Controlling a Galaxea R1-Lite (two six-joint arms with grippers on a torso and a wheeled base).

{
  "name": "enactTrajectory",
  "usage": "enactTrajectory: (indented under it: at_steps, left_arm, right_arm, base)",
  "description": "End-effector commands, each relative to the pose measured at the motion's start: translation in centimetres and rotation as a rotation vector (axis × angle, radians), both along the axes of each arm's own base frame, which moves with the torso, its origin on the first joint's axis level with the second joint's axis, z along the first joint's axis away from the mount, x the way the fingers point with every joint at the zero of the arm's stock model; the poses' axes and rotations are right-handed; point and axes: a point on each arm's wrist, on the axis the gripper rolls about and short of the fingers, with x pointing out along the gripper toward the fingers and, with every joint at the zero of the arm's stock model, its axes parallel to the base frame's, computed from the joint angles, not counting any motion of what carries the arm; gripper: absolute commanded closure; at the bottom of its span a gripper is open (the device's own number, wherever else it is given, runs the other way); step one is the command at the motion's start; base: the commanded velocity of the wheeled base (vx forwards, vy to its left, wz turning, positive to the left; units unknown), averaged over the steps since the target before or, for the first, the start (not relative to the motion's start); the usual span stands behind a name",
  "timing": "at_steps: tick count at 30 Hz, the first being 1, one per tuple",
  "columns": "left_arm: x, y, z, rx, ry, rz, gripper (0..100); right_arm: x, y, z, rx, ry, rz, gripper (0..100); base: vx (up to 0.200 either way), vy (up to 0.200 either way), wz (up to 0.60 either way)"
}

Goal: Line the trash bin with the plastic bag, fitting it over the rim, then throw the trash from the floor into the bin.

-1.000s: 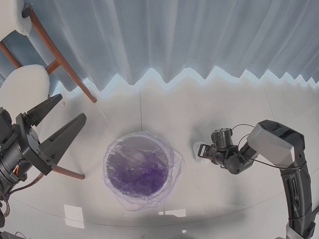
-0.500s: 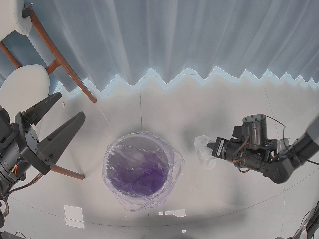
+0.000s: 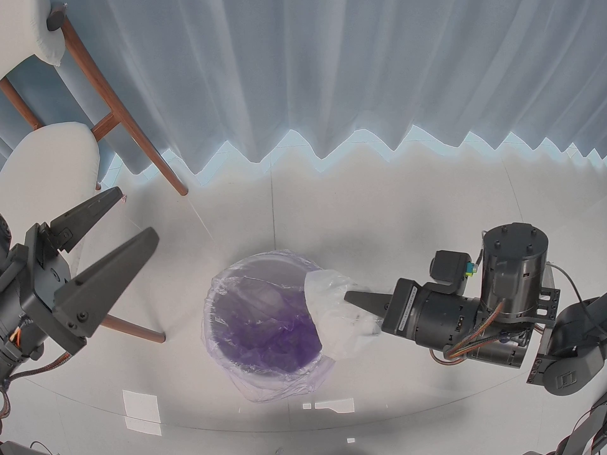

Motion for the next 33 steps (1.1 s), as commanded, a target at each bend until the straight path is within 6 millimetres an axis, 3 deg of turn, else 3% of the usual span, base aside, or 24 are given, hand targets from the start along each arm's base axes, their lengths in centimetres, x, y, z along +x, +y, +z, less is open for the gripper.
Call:
enactTrajectory:
  at_steps: [1,11,15,17,22,28,33]
  left_arm:
    - [-0.7,-0.1,1.2,-0.028,-0.037,-0.041,0]
    - [-0.6,-0.4,1.9,-0.045,-0.048,-0.050,0]
    - [-0.6,-0.4,1.8,-0.043,-0.046,-0.049,0]
    - [-0.6,-0.4,1.8,-0.043,-0.045,-0.050,0]
    - [-0.6,-0.4,1.7,-0.041,-0.042,-0.052,0]
    - [-0.6,-0.4,1.6,-0.038,-0.038,-0.053,0]
    - [-0.6,-0.4,0.9,-0.023,-0.021,-0.057,0]
  right_arm:
    - [1.5,2.4,-2.3,0.020,0.018,0.011,100]
    - [4.1,5.0,-7.6,0.009,0.046,0.002,100]
    - [6.3,4.7,-9.7,-0.003,0.059,-0.049,100]
    - [6.7,4.5,-10.1,-0.006,0.063,-0.057,100]
    - [8.1,4.4,-13.5,-0.048,0.101,-0.079,100]
    - [9.3,4.8,-13.8,-0.045,0.088,-0.084,100]
    - [10.0,5.3,-15.3,-0.052,0.102,-0.075,100]
  base:
    - [0.000,0.200,0.00]
    - [0.000,0.020,0.00]
    - [0.000,0.000,0.00]
    - [0.000,0.000,0.00]
    - [0.000,0.000,0.00]
    - [0.000,0.000,0.00]
    - [0.000,0.000,0.00]
